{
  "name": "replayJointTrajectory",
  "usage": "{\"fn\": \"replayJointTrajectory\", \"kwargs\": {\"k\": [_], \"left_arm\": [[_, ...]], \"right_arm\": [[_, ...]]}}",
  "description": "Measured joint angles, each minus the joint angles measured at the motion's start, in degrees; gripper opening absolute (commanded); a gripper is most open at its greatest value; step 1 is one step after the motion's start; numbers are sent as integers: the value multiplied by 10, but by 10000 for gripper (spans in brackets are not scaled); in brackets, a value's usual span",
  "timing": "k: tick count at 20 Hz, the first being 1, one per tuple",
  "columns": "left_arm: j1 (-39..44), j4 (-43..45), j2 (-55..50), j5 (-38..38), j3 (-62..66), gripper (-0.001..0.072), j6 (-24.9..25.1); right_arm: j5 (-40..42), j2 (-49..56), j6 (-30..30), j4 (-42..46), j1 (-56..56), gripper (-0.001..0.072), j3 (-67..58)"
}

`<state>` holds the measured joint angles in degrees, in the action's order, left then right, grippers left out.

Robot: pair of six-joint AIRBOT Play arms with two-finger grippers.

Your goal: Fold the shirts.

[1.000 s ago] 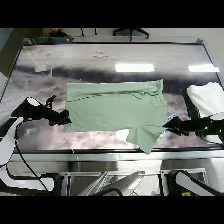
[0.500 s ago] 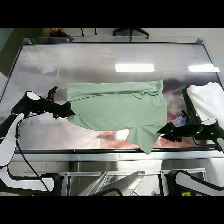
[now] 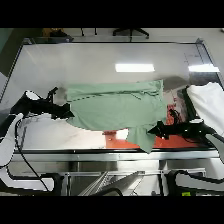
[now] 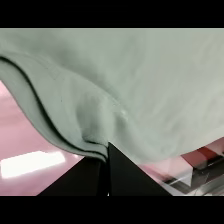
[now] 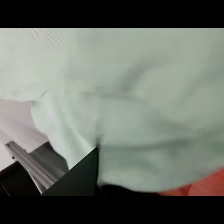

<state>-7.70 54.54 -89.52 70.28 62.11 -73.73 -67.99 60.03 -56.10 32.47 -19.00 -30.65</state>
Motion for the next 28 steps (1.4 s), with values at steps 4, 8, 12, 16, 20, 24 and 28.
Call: {"fn": "replayJointTrajectory", "kwargs": {"k": [4, 8, 12, 16, 20, 24, 28], "left_arm": [[-21, 30, 22, 45, -35, 15, -13], [-49, 73, 77, 77, -116, 15, -39], [-83, 117, 137, 101, -185, 15, -63], [-97, 119, 184, 110, -186, 16, -69], [-87, 107, 181, 108, -108, 16, -78], [-52, 103, 104, 99, 1, 16, -88], [-24, 101, -8, 80, 111, 16, -99]], "right_arm": [[-35, -80, -81, 103, -11, 25, 2], [-80, -188, -178, 223, -15, 25, 16], [-104, -272, -207, 271, -16, 25, 22], [-78, -301, -167, 247, -16, 25, 0], [-21, -242, -64, 140, -16, 26, -59], [26, -113, 51, 19, -6, 26, -145], [72, 28, 139, -49, 22, 27, -221]]}}
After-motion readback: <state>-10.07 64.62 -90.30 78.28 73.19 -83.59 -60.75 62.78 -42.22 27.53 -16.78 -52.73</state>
